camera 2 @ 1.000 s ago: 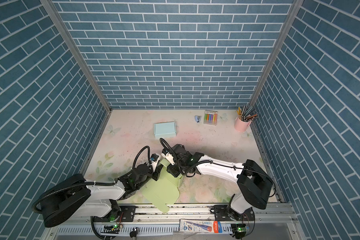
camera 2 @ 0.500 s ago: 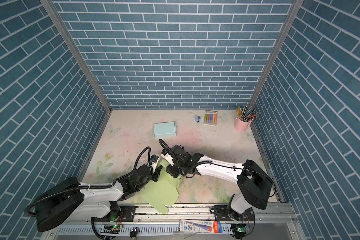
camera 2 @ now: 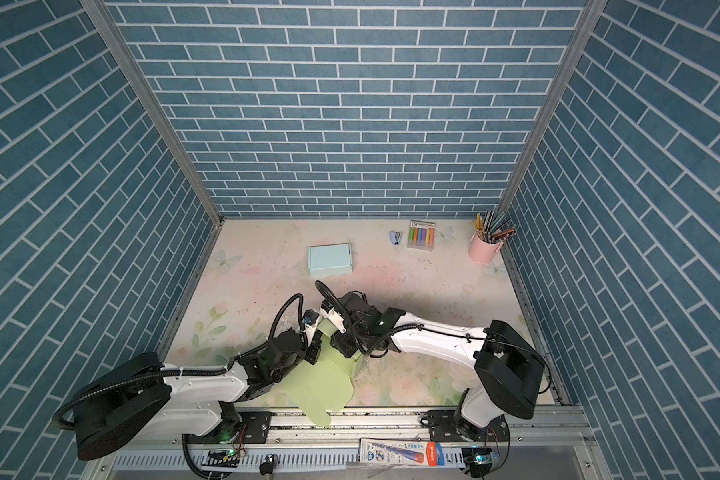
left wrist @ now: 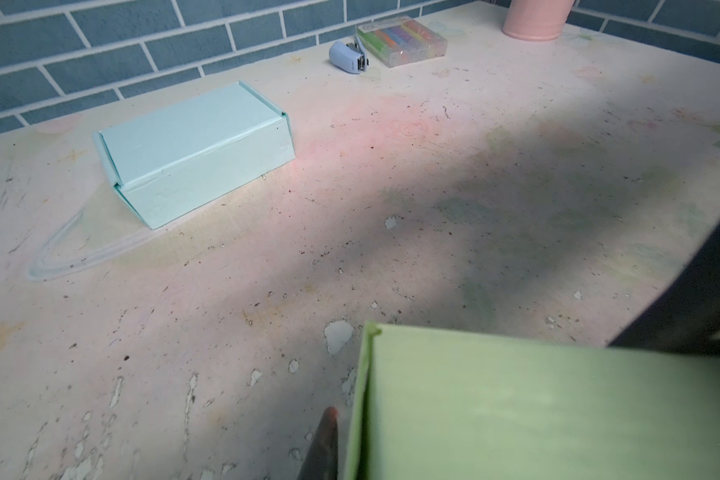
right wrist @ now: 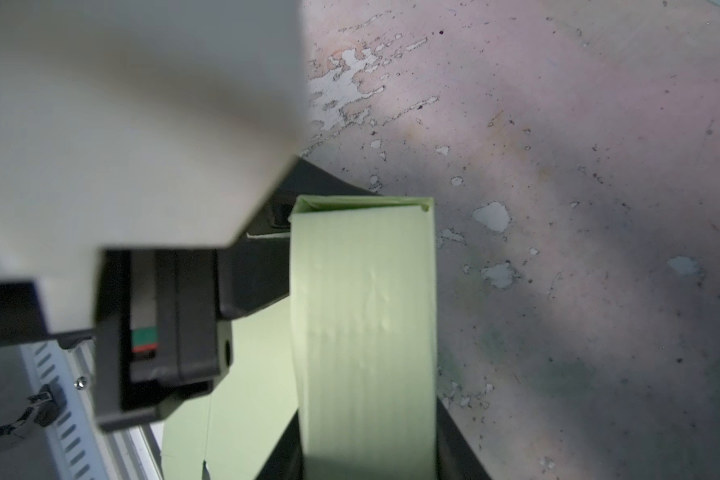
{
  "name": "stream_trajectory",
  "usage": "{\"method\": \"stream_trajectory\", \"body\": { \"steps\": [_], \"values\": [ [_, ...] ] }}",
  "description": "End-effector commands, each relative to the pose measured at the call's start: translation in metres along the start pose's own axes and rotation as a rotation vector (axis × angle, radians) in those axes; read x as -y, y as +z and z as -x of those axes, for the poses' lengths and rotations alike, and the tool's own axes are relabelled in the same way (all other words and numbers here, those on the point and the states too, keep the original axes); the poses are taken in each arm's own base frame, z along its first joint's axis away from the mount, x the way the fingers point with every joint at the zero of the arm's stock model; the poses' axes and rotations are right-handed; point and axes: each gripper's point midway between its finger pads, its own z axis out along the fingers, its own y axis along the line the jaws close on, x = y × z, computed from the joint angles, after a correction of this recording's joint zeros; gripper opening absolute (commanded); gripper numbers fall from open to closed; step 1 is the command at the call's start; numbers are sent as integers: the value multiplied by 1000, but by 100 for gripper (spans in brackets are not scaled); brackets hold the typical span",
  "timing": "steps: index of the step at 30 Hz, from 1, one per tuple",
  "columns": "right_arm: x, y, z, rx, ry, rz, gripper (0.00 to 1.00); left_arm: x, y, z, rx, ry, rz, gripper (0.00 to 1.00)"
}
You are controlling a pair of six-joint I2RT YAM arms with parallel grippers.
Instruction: Fold the paper box
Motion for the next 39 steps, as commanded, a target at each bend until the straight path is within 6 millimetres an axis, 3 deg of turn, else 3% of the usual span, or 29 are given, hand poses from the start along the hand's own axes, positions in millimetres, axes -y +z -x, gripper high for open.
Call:
{"method": "stream_trajectory", "body": {
  "steps": [1,12,20,25,28,34,39],
  "values": [
    [-49,-24,17,98,-35,205,42,4,-4,6,69,-7,-38,18],
    [-42,-43,22,181,30,194,67,7,-2,-1,88,46,-58,17],
    [13,-61,30,315,174,134,62,8,-1,-4,86,55,-65,17],
    [16,-38,34,251,166,179,60,10,1,-5,77,54,-73,17],
    [15,-22,34,203,158,218,52,10,0,-5,66,45,-71,21],
    [13,-11,27,177,161,248,46,6,-9,-9,57,3,-68,31],
    [13,-5,20,152,175,252,41,7,-12,-12,32,-12,-58,30]
  ]
}}
